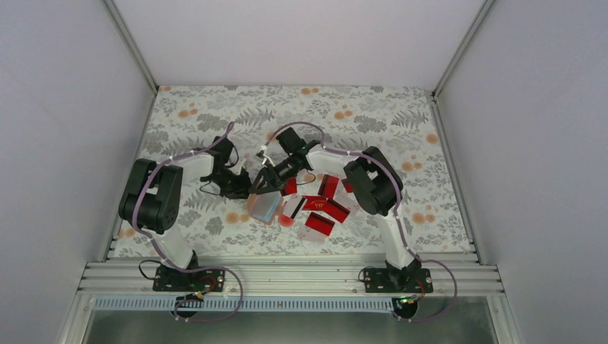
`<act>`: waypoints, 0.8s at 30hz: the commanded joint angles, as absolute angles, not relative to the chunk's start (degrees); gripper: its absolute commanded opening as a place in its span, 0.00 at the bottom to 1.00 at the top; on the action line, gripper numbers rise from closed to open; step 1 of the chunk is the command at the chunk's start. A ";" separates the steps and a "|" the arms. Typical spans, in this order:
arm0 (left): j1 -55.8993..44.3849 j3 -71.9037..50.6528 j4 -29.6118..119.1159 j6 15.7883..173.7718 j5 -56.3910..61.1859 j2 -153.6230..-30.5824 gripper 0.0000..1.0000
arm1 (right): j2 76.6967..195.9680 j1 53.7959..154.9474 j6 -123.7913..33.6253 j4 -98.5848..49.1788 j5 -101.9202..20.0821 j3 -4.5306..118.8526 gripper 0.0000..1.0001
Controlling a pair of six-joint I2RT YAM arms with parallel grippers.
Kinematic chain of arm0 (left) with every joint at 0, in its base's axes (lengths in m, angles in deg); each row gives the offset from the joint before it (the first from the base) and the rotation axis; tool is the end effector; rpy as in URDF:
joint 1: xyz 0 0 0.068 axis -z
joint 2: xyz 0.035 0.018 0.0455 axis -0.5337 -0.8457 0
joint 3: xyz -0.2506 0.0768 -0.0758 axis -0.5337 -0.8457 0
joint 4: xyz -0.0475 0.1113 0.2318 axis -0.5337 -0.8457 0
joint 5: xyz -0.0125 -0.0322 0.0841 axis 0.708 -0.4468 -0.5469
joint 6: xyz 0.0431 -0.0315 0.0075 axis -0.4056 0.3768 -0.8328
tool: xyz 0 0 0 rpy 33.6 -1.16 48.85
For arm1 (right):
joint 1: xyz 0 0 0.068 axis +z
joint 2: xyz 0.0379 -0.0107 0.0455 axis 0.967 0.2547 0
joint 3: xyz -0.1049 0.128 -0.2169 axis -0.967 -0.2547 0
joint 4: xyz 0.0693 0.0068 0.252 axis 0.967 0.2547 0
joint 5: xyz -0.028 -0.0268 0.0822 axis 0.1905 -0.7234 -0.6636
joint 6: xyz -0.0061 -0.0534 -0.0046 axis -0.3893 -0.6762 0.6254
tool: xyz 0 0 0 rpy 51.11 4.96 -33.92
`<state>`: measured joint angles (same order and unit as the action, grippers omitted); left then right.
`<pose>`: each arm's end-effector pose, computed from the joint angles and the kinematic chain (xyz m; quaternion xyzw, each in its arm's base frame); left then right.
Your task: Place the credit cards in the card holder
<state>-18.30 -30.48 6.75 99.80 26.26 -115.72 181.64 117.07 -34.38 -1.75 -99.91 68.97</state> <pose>0.2735 -0.0875 0.1337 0.0043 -0.9591 0.2827 0.0130 0.3102 0.3214 0.1406 0.2985 -0.7660 -0.5619 0.0915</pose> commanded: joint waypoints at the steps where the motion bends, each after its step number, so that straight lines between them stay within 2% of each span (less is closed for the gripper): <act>1: -19.88 -29.86 5.53 97.19 30.64 -117.58 0.23 | 184.48 117.68 -35.10 -3.84 -98.88 69.31 0.55; 9: -22.38 -28.79 3.88 95.93 30.13 -120.01 0.23 | 188.47 117.62 -35.44 -3.05 -98.39 71.88 0.55; 16: -24.73 -27.27 1.77 95.38 26.85 -119.72 0.28 | 191.48 117.70 -36.66 0.02 -96.96 74.43 0.54; 20: -27.05 -25.73 -0.17 96.35 22.47 -115.93 0.34 | 193.15 117.69 -37.96 3.49 -95.31 76.04 0.54; 24: -27.42 -23.10 -2.13 97.09 17.94 -109.82 0.47 | 195.22 117.68 -38.42 7.09 -93.57 77.51 0.55</act>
<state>-26.83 -26.46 0.48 96.63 24.59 -116.03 191.52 117.20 -36.54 1.99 -98.42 75.96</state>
